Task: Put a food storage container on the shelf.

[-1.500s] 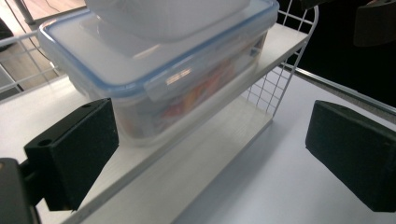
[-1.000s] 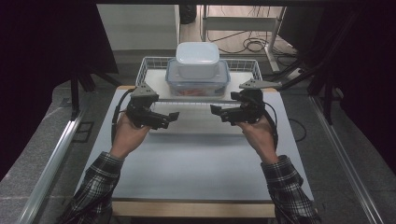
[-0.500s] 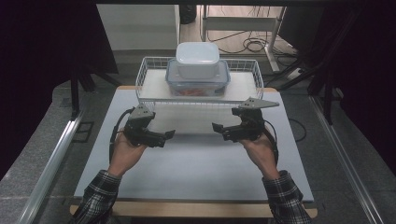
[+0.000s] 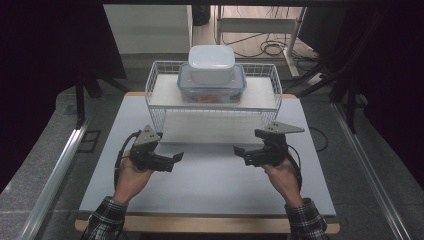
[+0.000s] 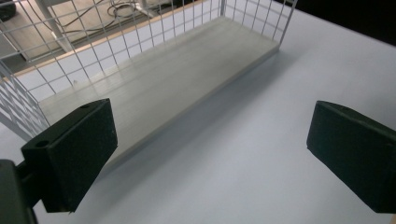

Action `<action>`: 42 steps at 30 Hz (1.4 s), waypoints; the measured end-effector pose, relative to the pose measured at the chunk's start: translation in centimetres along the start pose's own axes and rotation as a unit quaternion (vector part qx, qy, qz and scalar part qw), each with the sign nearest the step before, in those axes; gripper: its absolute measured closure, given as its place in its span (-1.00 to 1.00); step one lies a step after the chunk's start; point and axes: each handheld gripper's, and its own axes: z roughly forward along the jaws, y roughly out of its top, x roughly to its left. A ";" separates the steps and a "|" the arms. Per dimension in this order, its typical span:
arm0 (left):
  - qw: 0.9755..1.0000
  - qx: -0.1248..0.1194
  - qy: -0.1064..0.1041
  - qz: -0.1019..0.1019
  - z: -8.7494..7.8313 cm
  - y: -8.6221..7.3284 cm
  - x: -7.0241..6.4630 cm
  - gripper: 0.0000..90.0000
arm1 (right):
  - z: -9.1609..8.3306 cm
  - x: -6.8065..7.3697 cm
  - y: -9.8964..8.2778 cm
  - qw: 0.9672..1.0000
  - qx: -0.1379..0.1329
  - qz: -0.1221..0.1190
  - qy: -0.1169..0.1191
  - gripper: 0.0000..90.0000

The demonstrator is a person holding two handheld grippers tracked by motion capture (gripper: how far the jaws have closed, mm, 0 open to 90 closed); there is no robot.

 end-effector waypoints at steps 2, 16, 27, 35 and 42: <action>1.000 0.002 -0.002 -0.001 -0.1 -0.4 -0.2 -0.97 | -0.4 0.0 -0.4 1.000 -0.001 0.003 -0.002 -1.00; 1.000 0.007 0.011 -0.017 -0.8 -4.0 -0.4 -0.96 | -1.0 0.0 -3.9 0.999 0.032 -0.005 -0.029 -1.00; 0.999 0.016 0.020 -0.025 -0.9 -6.8 -0.8 -0.96 | -1.9 -0.1 -6.3 0.999 0.036 0.005 -0.034 -1.00; 0.999 0.024 0.031 -0.030 -1.2 -8.8 -0.6 -0.97 | -2.5 -0.3 -8.2 0.998 0.037 0.016 -0.039 -1.00; 0.998 0.039 0.035 -0.028 -0.7 -10.3 -0.7 -0.98 | -2.7 -0.6 -9.9 0.997 0.053 0.022 -0.047 -1.00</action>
